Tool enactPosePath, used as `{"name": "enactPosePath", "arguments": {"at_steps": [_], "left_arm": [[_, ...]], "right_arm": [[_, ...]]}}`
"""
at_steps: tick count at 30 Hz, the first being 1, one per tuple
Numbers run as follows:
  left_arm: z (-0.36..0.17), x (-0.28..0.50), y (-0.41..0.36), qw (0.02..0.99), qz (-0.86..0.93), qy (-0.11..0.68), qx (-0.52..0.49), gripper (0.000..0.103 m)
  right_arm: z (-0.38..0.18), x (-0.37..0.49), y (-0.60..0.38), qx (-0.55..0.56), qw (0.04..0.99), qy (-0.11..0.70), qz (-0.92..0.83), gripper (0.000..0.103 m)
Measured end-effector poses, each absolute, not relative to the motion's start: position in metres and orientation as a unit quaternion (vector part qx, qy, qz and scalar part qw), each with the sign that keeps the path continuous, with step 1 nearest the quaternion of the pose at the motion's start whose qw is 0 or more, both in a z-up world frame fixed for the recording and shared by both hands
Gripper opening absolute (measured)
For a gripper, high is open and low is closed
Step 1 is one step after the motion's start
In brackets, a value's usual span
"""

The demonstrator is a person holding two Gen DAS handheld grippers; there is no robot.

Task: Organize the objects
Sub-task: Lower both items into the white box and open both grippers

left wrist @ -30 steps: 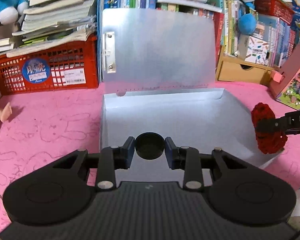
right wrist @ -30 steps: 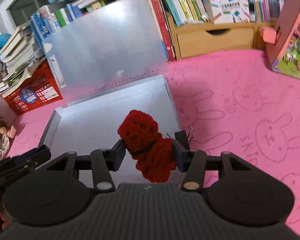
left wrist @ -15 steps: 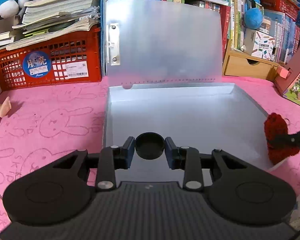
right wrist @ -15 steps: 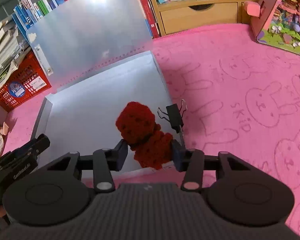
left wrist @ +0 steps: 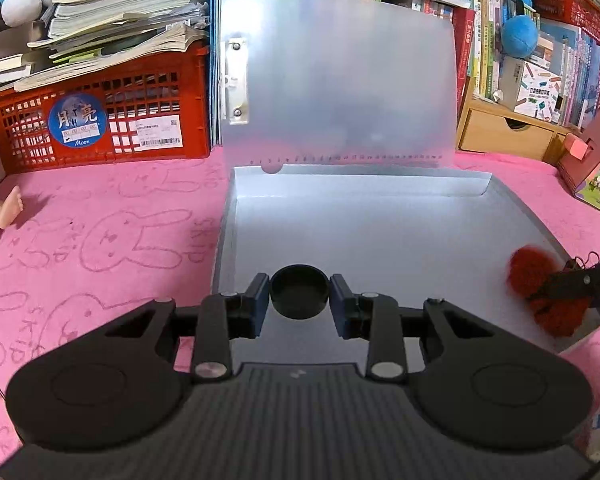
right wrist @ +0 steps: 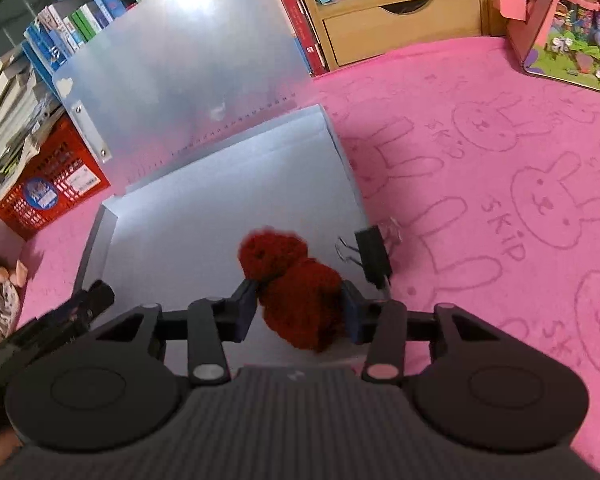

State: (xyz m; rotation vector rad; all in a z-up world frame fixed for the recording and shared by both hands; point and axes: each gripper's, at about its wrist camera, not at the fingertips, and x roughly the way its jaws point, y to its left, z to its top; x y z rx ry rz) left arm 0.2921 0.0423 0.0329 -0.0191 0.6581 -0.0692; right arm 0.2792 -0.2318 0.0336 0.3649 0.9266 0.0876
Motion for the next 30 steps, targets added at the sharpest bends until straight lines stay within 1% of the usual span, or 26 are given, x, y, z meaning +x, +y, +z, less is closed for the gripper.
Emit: {"name": "enactPosePath", "arguments": {"at_steps": [9, 11, 15, 16, 17, 19, 21, 22, 24, 26, 30], "left_arm": [[0.032, 0.311, 0.034, 0.94, -0.031, 0.338, -0.006, 0.038], [0.028, 0.314, 0.033, 0.937, -0.032, 0.347, -0.007, 0.038], [0.022, 0.317, 0.031, 0.933, -0.026, 0.359, 0.001, 0.039], [0.021, 0.318, 0.031, 0.932, -0.027, 0.361, -0.001, 0.04], [0.021, 0.318, 0.031, 0.932, -0.028, 0.361, -0.002, 0.042], [0.022, 0.317, 0.032, 0.932, -0.029, 0.361, -0.006, 0.061], [0.025, 0.316, 0.032, 0.933, -0.028, 0.358, -0.011, 0.072], [0.027, 0.315, 0.032, 0.934, -0.029, 0.356, -0.011, 0.076], [0.031, 0.313, 0.031, 0.935, -0.028, 0.354, -0.008, 0.08], [0.036, 0.31, 0.03, 0.936, -0.031, 0.351, -0.008, 0.081], [0.049, 0.301, 0.03, 0.94, -0.041, 0.339, -0.005, 0.084]], "right_arm": [[0.029, 0.304, -0.222, 0.184, 0.878, 0.44, 0.048, 0.048], [0.026, 0.305, -0.221, 0.181, 0.877, 0.441, 0.055, 0.052], [0.026, 0.303, -0.222, 0.183, 0.877, 0.439, 0.069, 0.055], [0.026, 0.302, -0.222, 0.184, 0.877, 0.437, 0.074, 0.063], [0.026, 0.301, -0.223, 0.188, 0.877, 0.435, 0.08, 0.069], [0.028, 0.299, -0.224, 0.197, 0.876, 0.43, 0.093, 0.073], [0.032, 0.297, -0.223, 0.199, 0.878, 0.423, 0.103, 0.078], [0.035, 0.295, -0.222, 0.197, 0.88, 0.419, 0.107, 0.081], [0.041, 0.291, -0.221, 0.193, 0.885, 0.41, 0.113, 0.083], [0.048, 0.286, -0.22, 0.189, 0.889, 0.4, 0.118, 0.086], [0.06, 0.274, -0.22, 0.18, 0.897, 0.383, 0.128, 0.087]]}}
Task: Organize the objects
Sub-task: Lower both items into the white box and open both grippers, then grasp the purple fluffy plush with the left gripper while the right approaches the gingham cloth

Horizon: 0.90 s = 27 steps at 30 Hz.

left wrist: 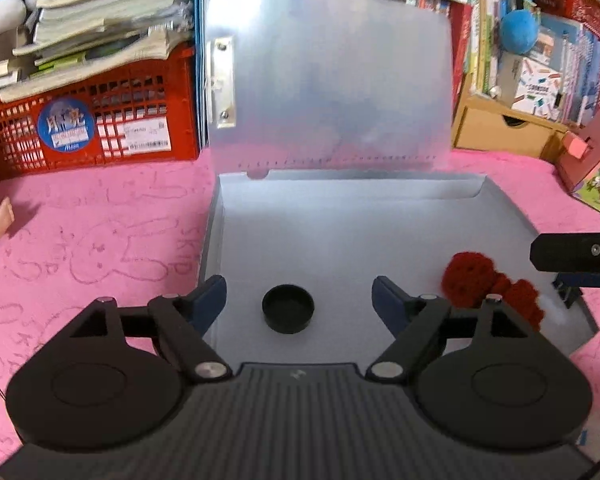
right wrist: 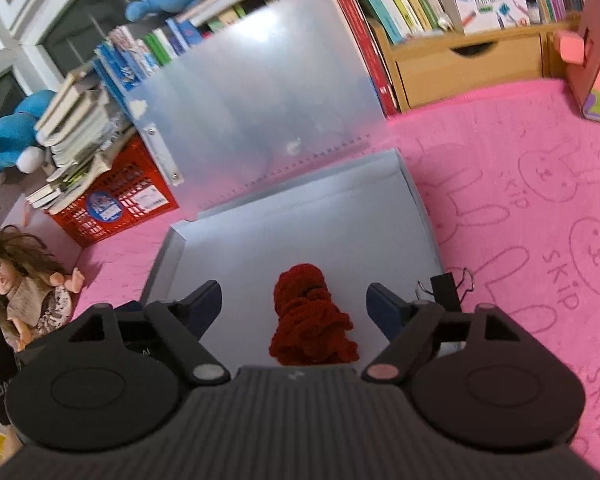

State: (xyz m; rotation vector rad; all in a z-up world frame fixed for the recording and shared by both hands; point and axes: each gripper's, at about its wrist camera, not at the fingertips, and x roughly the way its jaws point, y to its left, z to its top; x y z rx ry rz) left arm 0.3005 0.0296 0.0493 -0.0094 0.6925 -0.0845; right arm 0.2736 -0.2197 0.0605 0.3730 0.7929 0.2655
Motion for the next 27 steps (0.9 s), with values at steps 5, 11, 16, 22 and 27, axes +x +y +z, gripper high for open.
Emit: {"name": "enactPosePath", "arguments": {"at_steps": [5, 11, 16, 22, 27], "left_arm": [[0.066, 0.284, 0.03, 0.943, -0.055, 0.328, -0.003, 0.084], [0.084, 0.258, 0.032, 0.943, -0.078, 0.325, -0.007, 0.085], [0.091, 0.23, 0.033, 0.942, -0.099, 0.32, -0.021, 0.085], [0.092, 0.189, 0.028, 0.944, -0.121, 0.305, -0.016, 0.085], [0.084, 0.153, 0.021, 0.945, -0.135, 0.297, -0.014, 0.085]], "right_arm": [[0.075, 0.254, -0.224, 0.167, 0.906, 0.362, 0.14, 0.089], [0.094, 0.226, -0.225, 0.123, 0.923, 0.331, 0.151, 0.091], [0.101, 0.198, -0.224, 0.082, 0.934, 0.302, 0.171, 0.093], [0.095, 0.163, -0.221, 0.037, 0.944, 0.278, 0.174, 0.094], [0.078, 0.137, -0.223, 0.026, 0.948, 0.268, 0.172, 0.094]]}}
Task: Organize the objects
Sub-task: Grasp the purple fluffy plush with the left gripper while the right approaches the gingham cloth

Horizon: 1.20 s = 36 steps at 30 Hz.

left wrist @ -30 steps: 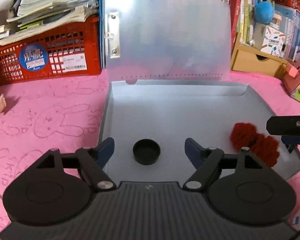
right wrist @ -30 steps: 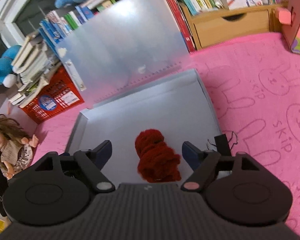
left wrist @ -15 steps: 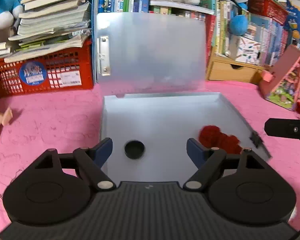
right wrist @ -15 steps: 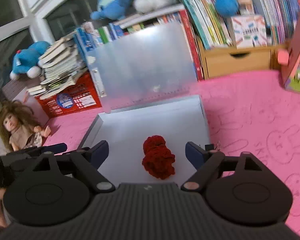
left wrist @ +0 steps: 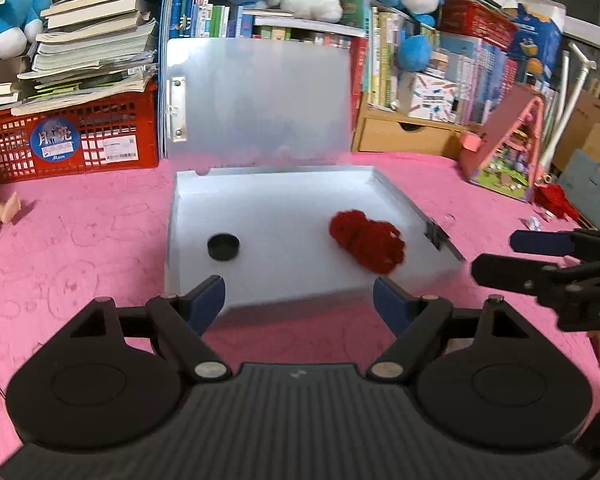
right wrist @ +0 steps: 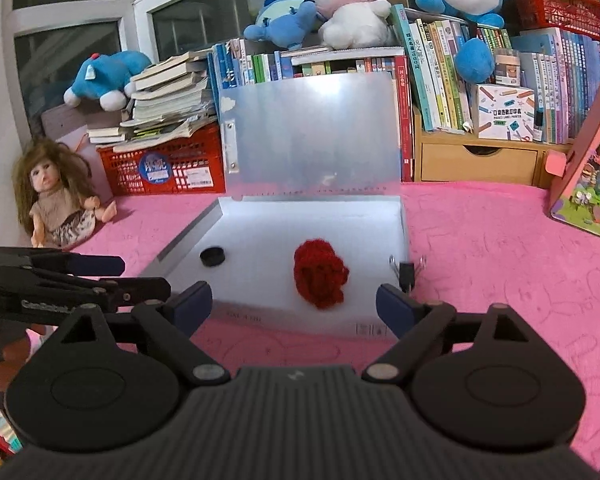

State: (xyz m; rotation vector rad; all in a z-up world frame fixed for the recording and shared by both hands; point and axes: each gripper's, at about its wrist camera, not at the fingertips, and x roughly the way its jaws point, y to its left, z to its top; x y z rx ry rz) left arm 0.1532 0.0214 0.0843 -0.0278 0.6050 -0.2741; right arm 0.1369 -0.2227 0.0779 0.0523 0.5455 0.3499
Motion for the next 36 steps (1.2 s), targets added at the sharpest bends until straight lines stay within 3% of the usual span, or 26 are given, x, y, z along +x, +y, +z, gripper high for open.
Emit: {"name": "enactPosePath", "arguments": {"at_steps": [18, 28, 36], "left_arm": [[0.044, 0.059, 0.006, 0.951, -0.136, 0.276, 0.035, 0.085], [0.03, 0.038, -0.007, 0.953, -0.133, 0.262, 0.071, 0.085], [0.017, 0.037, -0.01, 0.952, -0.12, 0.268, 0.082, 0.085]], "right_arm": [[0.026, 0.064, -0.235, 0.095, 0.954, 0.26, 0.116, 0.094], [0.009, 0.048, -0.244, 0.189, 0.934, 0.283, 0.108, 0.094], [0.003, 0.052, -0.235, 0.202, 0.927, 0.296, 0.111, 0.094]]}}
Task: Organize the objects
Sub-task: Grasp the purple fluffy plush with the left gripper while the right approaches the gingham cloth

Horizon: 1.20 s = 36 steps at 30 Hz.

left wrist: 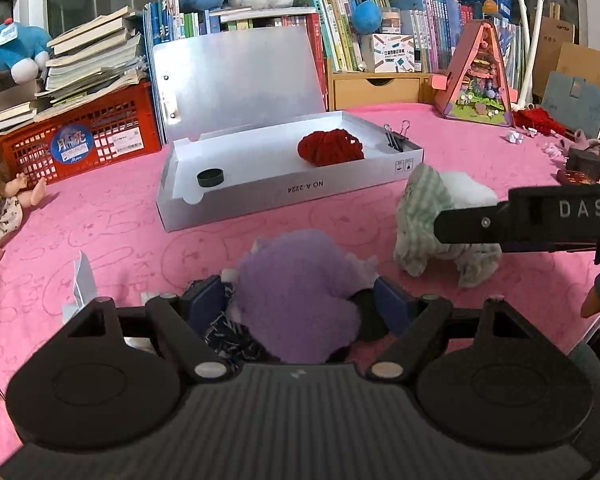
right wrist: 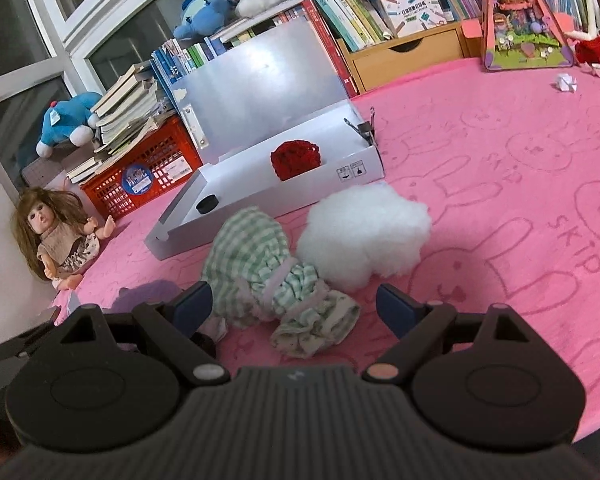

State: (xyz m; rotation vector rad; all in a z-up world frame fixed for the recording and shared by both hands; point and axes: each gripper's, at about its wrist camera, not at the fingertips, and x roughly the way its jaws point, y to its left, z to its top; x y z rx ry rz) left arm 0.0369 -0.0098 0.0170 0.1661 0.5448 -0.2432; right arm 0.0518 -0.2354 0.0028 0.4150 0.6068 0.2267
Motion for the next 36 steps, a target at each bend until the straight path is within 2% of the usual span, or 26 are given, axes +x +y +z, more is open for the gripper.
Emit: {"name": "enactPosePath", "arguments": {"at_steps": [17, 18, 21, 25, 27, 29, 34, 36], "left_arm": [[0.005, 0.034, -0.019, 0.957, -0.109, 0.243, 0.117, 0.085], [0.005, 0.033, -0.018, 0.958, -0.109, 0.241, 0.113, 0.082], [0.007, 0.031, -0.016, 0.961, -0.101, 0.233, 0.113, 0.067], [0.008, 0.03, -0.012, 0.961, -0.103, 0.232, 0.108, 0.06], [0.008, 0.028, -0.011, 0.962, -0.104, 0.23, 0.107, 0.057], [0.01, 0.028, -0.011, 0.963, -0.104, 0.229, 0.102, 0.054], [0.016, 0.027, -0.009, 0.963, -0.11, 0.228, 0.087, 0.049], [0.018, 0.026, -0.009, 0.964, -0.112, 0.227, 0.083, 0.047]], "right_arm": [[-0.002, 0.063, -0.223, 0.186, 0.927, 0.309, 0.107, 0.093], [-0.003, 0.063, -0.222, 0.184, 0.927, 0.309, 0.107, 0.093], [-0.003, 0.063, -0.222, 0.176, 0.929, 0.308, 0.109, 0.093], [-0.004, 0.063, -0.218, 0.16, 0.931, 0.308, 0.11, 0.091], [-0.004, 0.064, -0.216, 0.15, 0.933, 0.308, 0.109, 0.088], [-0.003, 0.063, -0.214, 0.137, 0.935, 0.309, 0.107, 0.078], [-0.002, 0.062, -0.21, 0.121, 0.937, 0.311, 0.105, 0.063], [-0.001, 0.061, -0.211, 0.124, 0.936, 0.312, 0.106, 0.06]]}}
